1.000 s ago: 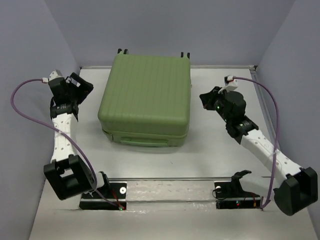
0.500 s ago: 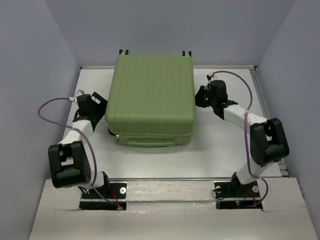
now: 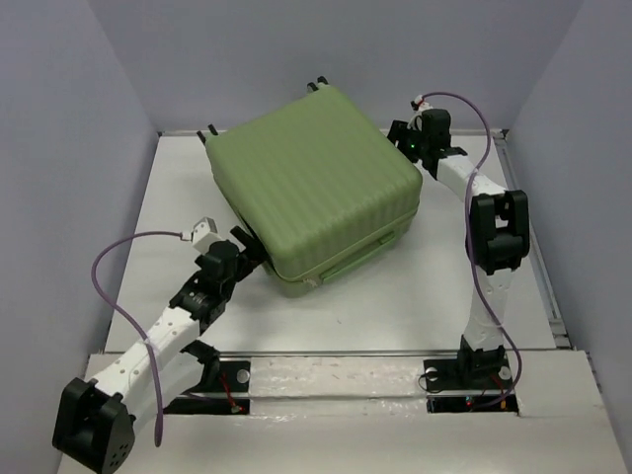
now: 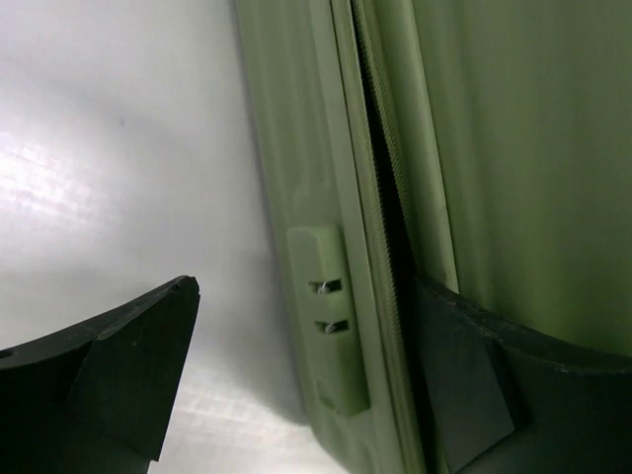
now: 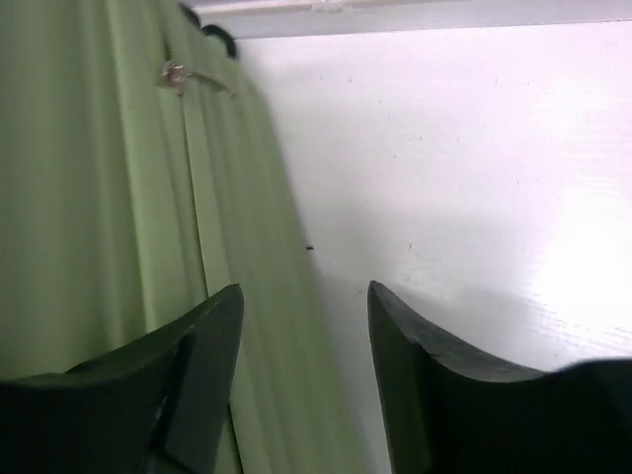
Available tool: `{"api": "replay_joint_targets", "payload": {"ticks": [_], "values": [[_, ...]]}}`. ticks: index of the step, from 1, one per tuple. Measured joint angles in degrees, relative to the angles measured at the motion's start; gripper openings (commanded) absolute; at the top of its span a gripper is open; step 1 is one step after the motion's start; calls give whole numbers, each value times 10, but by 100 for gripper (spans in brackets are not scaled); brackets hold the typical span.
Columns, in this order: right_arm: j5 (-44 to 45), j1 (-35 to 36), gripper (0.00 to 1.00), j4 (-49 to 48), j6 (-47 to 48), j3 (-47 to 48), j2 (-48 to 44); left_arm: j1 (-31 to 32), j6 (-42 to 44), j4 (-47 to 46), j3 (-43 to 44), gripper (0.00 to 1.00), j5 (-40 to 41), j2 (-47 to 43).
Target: Pack the luggage
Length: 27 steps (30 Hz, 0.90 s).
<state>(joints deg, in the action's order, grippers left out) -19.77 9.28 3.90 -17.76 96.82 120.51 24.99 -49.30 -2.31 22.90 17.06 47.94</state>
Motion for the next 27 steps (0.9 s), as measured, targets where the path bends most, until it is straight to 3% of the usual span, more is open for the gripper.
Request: {"api": "replay_joint_targets", "payload": {"ticks": [3,5,9,12,16,20,21,22,23,24,25,27], "values": [[-8,-8,99,34,-7,58,24,36,-4,73,-7,99,18,-54],[-13,-8,100,50,-10,92,28,46,5,115,7,99,22,-74],[-49,-9,100,67,-28,127,4,57,56,248,122,99,31,-58],[-71,-7,100,86,-30,127,-47,57,91,262,233,99,40,-49],[-96,-7,100,95,-19,111,-141,68,118,185,367,99,36,-28],[-141,-4,99,43,-18,4,-277,32,156,157,439,99,18,10],[-150,-2,92,36,-16,-40,-313,16,162,154,451,99,8,26],[-157,11,56,20,-12,-95,-370,-10,169,148,459,99,-7,47],[-157,30,29,-11,-10,-153,-411,-32,173,141,460,99,-26,67],[-155,53,14,-26,-3,-202,-448,-51,174,140,460,99,-42,80],[-151,94,7,-36,-1,-265,-497,-77,175,139,458,99,-60,96],[-138,178,7,-60,-1,-366,-560,-111,172,136,446,99,-94,130]]}}
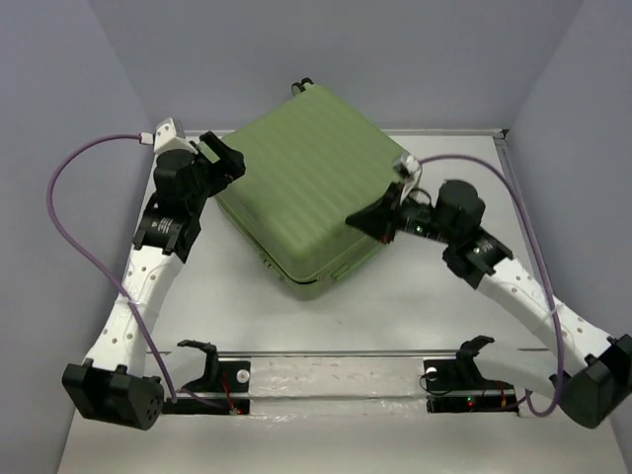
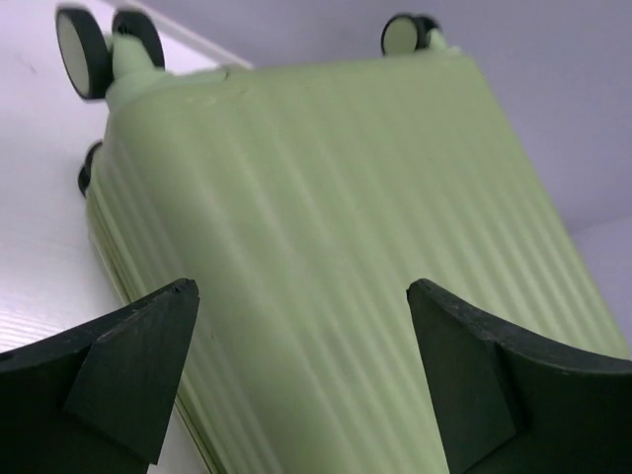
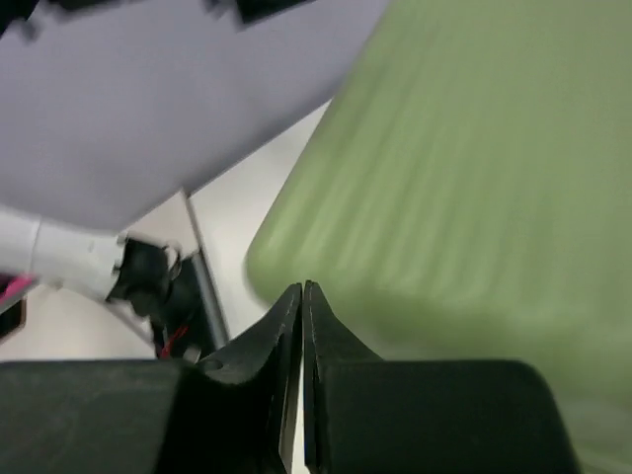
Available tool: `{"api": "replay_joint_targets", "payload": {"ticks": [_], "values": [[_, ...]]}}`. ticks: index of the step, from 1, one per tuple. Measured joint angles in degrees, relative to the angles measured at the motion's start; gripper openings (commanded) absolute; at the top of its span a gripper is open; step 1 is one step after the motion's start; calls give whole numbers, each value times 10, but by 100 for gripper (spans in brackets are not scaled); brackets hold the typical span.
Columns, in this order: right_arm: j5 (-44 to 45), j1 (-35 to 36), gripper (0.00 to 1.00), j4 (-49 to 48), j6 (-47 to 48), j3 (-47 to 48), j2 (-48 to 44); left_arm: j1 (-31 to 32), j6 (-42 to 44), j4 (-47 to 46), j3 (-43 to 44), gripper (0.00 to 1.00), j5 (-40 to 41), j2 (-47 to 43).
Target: Pack the luggage
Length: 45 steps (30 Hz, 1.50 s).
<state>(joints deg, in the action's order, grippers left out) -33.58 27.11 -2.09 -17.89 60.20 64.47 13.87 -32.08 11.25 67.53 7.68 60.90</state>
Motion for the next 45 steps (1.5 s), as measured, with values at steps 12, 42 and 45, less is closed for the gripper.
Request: {"api": "replay_joint_targets", "payload": {"ticks": [12,42,45], "values": [[155,212,69,-71,-27,-307,-41,-11,-28,-23,-244,82,-99,-206],[192,228,62,-289,-85,-325,103,139,-126,-172,-500,31,-148,-185],[218,228,47,-295,-87,-337,83,143,-127,-170,-503,31,-151,-195]]}}
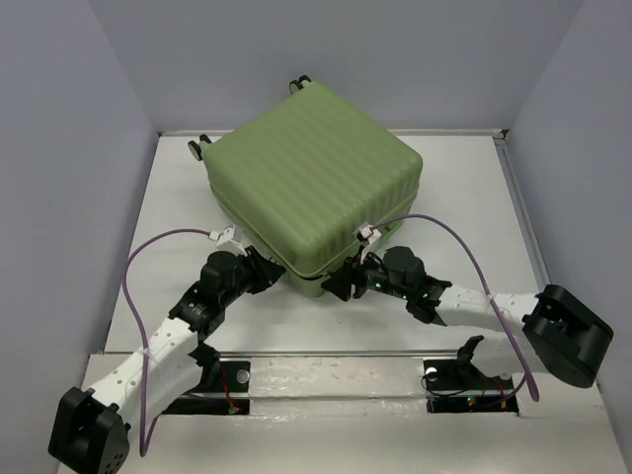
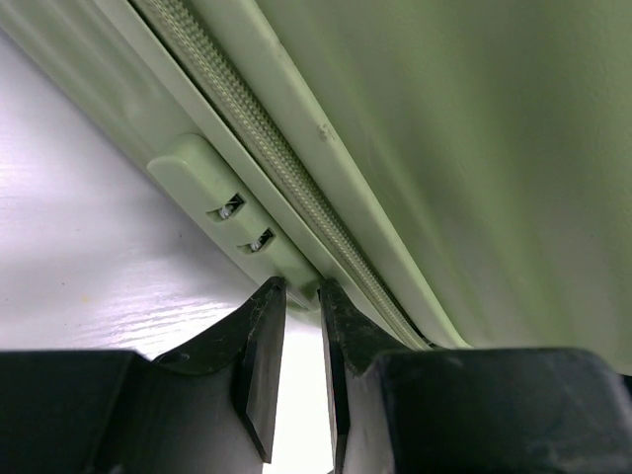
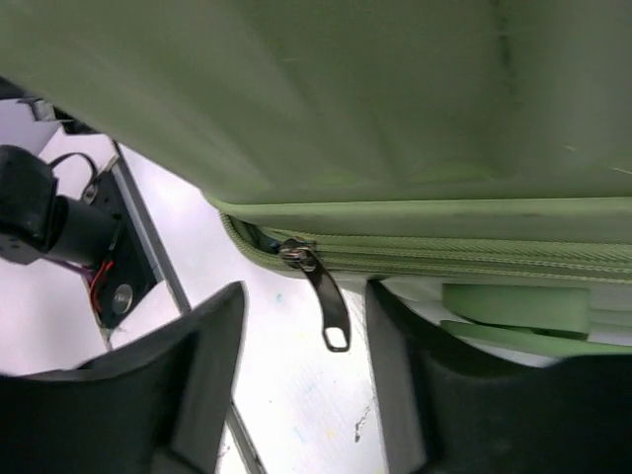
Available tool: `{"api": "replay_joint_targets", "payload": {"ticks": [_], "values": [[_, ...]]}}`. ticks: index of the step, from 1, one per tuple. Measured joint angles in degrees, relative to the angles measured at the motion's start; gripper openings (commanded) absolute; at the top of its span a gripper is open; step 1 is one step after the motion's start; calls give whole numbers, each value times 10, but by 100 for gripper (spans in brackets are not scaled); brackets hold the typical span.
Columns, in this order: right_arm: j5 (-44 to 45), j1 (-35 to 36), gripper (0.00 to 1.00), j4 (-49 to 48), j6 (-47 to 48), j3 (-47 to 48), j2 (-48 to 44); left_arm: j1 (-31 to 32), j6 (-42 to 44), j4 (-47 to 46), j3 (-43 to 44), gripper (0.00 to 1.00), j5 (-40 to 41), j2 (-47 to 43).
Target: Pack the luggage
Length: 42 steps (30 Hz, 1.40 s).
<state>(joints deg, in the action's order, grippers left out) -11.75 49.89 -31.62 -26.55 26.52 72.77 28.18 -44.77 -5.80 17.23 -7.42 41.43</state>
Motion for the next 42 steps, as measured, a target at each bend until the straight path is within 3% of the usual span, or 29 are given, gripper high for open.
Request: {"api": "replay_joint_targets", "payload": {"ticks": [4,7,15,18,24,31,34,35,38,42], "values": [[20,-1,19,-12,-5,-1,16,11,-1,0,0,31,2,0],[18,-3,7,-21,-10,-1,28,25,-1,0,0,31,9,0],[37,23,7,-24,-7,-7,21,68,-6,-24,0,31,33,31],[99,70,7,12,17,-2,3,90,-9,-53,0,30,52,63],[301,194,7,183,49,69,-11,137,-16,-84,28,30,54,163],[418,239,7,278,41,167,60,191,-45,-106,70,30,65,250],[465,245,7,268,40,192,96,193,-37,-82,86,44,73,246],[485,248,7,258,41,197,110,193,-25,-57,95,67,82,235],[511,250,7,233,39,197,121,179,30,35,121,99,113,193],[508,257,7,218,21,193,129,85,71,151,201,99,111,92]]}}
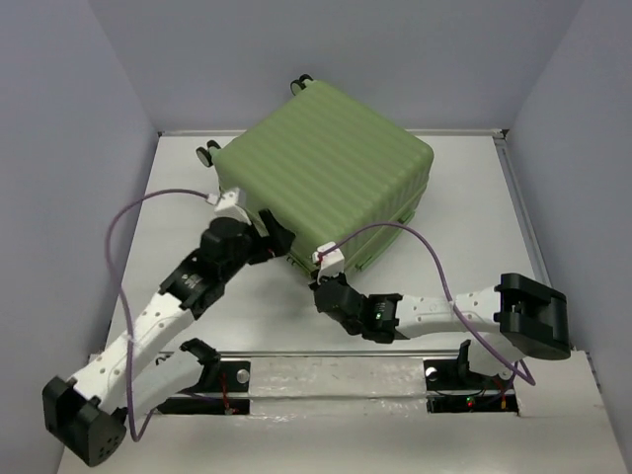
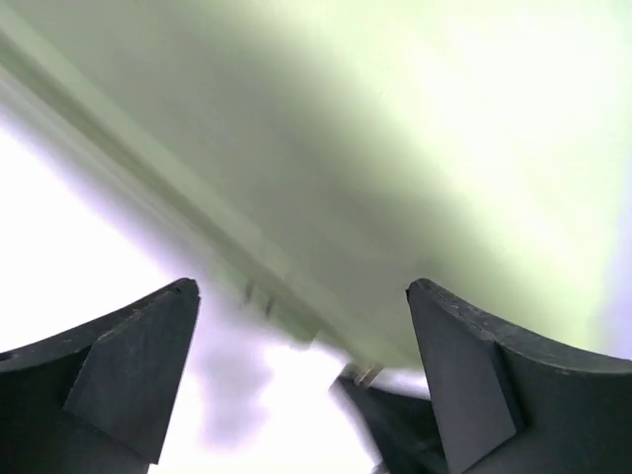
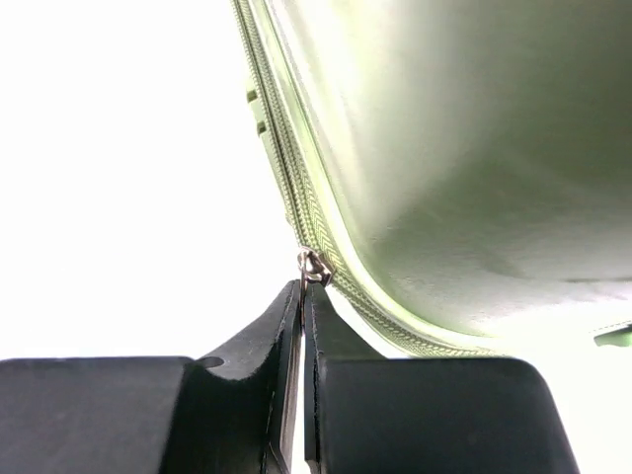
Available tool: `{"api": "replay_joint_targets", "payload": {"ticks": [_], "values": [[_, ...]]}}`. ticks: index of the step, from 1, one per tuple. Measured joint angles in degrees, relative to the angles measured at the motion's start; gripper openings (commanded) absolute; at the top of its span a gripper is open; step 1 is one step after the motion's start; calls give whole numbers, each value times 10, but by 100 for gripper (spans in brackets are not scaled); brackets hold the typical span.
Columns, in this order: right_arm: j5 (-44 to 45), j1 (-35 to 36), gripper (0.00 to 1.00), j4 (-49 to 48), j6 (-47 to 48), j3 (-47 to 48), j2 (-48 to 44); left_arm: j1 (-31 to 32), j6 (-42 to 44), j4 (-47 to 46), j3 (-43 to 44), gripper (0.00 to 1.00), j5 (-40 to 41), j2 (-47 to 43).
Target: Pack the luggage
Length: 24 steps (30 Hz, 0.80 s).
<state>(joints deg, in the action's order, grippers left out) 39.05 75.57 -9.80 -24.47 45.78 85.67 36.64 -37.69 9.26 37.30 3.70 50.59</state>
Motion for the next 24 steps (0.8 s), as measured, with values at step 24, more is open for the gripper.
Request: {"api": "replay_joint_targets", "payload": {"ticks": [24], "values": [[-37,-2,7,-65,-11,-24,5,-430,3,-87,314,99,-201,332]]}}
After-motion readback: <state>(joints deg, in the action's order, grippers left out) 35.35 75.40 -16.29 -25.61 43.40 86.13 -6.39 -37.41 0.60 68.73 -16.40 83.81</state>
